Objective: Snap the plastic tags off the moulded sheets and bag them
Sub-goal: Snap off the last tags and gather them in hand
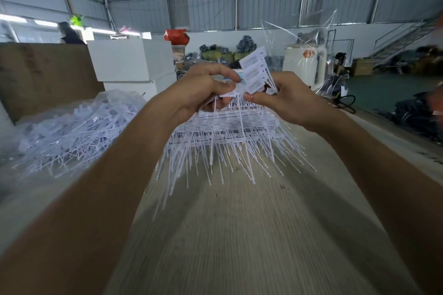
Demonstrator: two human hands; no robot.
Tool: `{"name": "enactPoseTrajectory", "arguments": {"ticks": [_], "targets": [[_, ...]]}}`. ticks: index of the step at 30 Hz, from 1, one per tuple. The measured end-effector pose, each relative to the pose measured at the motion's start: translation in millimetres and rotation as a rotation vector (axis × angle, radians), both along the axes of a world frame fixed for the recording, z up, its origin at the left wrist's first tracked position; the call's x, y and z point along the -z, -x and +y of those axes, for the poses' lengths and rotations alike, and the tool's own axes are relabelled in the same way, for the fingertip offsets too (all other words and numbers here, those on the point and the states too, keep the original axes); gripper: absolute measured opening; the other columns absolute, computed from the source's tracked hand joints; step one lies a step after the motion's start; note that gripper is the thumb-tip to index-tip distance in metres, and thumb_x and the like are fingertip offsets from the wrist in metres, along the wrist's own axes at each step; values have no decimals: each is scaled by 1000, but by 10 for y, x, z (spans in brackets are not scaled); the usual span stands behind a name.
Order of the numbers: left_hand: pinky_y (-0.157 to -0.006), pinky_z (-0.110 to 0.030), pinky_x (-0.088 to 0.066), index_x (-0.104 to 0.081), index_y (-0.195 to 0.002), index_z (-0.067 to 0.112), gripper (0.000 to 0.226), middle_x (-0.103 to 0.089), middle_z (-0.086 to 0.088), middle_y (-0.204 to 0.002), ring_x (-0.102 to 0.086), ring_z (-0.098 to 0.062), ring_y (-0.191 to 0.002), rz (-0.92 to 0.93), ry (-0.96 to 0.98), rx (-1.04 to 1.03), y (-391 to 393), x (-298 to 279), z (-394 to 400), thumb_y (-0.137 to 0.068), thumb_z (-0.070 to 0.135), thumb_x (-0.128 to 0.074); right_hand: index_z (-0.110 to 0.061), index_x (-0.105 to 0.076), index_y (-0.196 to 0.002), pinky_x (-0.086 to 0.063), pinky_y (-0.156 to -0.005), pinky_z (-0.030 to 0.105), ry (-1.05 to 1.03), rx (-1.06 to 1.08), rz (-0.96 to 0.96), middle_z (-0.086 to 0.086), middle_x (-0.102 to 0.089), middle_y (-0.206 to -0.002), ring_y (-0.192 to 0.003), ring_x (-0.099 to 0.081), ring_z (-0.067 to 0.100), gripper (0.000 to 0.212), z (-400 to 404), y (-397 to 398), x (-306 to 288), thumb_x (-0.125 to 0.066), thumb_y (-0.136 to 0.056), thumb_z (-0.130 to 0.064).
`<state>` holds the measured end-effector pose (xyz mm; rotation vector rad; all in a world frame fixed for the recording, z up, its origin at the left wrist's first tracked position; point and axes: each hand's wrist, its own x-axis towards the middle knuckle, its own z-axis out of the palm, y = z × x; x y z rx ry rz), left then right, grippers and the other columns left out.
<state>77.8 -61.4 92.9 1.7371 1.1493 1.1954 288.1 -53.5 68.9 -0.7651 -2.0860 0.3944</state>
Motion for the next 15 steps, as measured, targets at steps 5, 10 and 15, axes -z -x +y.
{"name": "enactPoseTrajectory", "arguments": {"ticks": [5,10,15], "targets": [[-52,-24,-30,-67,-117,7,27,-61,-11,-69,-48,-17,-48,-34,116,7,25,9,38,-94,-2,-56,-12,-74,-113,-52,-87,48,-183,81,-78,6,-74,-104,-94,-67,23,23,-5,51,23,-72,-92,-22],[-43,-17,-24,-60,-115,11,28,-49,-3,-56,-36,-13,-40,-127,160,93,-8,3,22,-95,-5,-48,-16,-69,-98,-54,-75,48,-353,167,-185,3,-71,-85,-77,-65,26,6,-14,2,-27,-65,-96,-19],[-50,-22,-32,-65,-116,9,25,-57,-3,-60,-47,-15,-48,-38,10,188,4,-15,-31,-93,-1,-58,-18,-62,-121,-55,-59,31,-266,359,-57,-11,-64,-84,-65,-64,14,24,72,-35,-7,-58,-98,-11]]}}
